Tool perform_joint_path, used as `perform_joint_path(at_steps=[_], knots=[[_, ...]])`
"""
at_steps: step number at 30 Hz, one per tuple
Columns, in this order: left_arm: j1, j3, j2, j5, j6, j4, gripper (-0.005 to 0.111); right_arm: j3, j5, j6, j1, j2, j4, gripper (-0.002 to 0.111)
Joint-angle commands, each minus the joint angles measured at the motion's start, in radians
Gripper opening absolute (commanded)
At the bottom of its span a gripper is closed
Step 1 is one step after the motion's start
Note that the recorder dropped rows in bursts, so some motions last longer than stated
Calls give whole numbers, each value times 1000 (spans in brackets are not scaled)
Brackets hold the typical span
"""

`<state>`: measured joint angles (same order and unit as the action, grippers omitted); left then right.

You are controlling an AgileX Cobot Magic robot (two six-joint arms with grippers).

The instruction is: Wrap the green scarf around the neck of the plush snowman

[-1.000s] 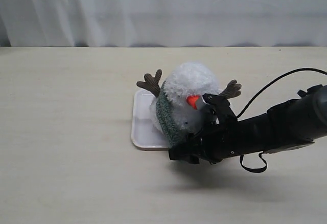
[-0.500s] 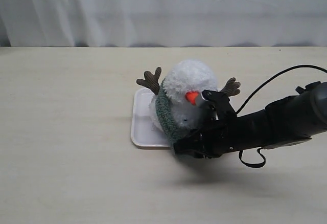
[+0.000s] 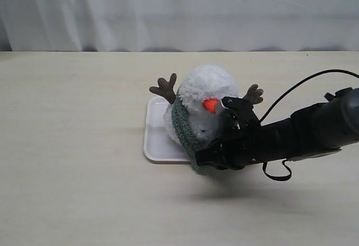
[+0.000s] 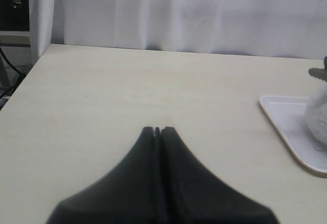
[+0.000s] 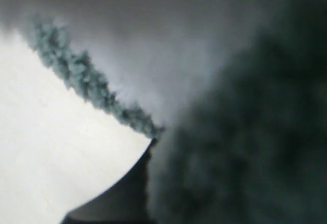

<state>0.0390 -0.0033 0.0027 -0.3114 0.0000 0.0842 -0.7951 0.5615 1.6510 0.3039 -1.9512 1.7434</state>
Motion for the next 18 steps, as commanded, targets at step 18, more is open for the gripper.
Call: perform_joint_path(at_steps=[18], knots=[[8,3,-3,9,0,-3,0,-19,-194,347,1,67,1,4]])
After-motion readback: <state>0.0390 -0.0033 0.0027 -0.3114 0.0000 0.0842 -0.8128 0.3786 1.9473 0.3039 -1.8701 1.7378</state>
